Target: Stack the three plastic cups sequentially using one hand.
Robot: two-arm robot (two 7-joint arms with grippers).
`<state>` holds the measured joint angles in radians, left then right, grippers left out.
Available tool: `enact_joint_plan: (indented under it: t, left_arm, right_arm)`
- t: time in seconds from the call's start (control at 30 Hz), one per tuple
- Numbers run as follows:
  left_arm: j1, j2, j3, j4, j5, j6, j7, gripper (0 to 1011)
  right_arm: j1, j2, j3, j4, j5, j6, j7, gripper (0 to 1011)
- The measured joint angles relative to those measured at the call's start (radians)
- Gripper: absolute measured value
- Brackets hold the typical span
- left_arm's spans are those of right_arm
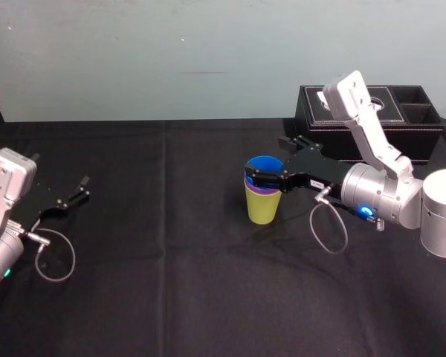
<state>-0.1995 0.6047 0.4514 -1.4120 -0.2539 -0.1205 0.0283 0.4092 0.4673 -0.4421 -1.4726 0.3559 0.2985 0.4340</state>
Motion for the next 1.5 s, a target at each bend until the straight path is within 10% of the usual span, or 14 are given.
enact_joint_plan:
  t: [0.77,1.5]
  left_arm:
    - [0.0,0.0,0.0,0.0,0.0,0.0,0.0,1010]
    - [0.0,0.0,0.0,0.0,0.0,0.0,0.0,1010]
  right_arm:
    - [-0.158,0.051,0.131,-0.086,0.01,-0.104,-0.077,1000]
    - [-0.254,0.052,0.232,-0.004,0.005,-0.187,-0.072,1000]
